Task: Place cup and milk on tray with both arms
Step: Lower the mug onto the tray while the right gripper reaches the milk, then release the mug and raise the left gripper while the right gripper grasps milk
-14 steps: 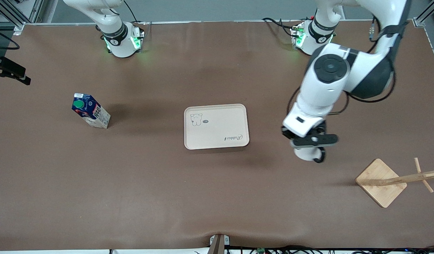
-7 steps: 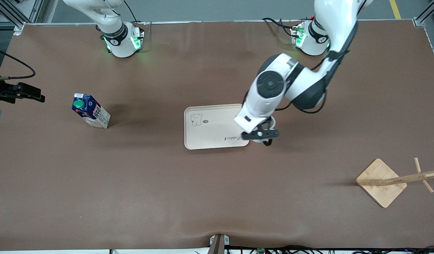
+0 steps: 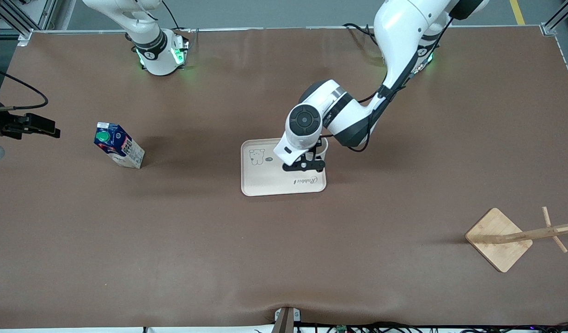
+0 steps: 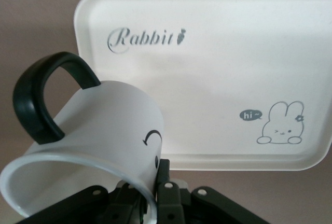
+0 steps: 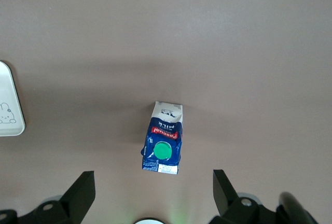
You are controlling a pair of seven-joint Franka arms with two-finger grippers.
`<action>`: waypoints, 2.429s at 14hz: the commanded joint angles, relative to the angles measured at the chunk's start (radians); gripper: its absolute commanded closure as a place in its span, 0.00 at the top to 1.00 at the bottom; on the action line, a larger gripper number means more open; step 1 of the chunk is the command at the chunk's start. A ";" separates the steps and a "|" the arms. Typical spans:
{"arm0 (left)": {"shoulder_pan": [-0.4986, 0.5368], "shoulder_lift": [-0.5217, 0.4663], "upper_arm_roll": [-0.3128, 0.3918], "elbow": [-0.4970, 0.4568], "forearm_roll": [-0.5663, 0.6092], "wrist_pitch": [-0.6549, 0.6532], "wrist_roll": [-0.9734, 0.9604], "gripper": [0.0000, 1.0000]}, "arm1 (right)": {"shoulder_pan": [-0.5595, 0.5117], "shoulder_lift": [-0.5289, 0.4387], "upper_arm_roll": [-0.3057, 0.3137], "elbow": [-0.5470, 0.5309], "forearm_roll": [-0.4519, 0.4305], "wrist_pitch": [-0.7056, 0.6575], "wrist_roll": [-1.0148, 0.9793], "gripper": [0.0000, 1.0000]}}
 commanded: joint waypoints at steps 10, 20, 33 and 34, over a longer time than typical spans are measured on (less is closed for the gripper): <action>-0.061 0.085 0.017 0.049 -0.004 -0.030 -0.016 0.00 | -0.018 0.056 0.013 0.019 0.002 -0.049 0.010 1.00; -0.055 0.106 0.019 0.056 -0.004 -0.029 -0.013 0.38 | 0.037 0.141 0.002 0.012 0.013 -0.027 0.009 1.00; 0.115 -0.128 0.037 0.183 0.028 -0.343 0.013 1.00 | -0.001 -0.011 -0.018 -0.479 -0.001 0.206 0.070 1.00; 0.164 -0.163 0.037 0.183 0.028 -0.367 0.023 1.00 | -0.003 -0.016 -0.022 -0.504 -0.001 0.216 0.072 1.00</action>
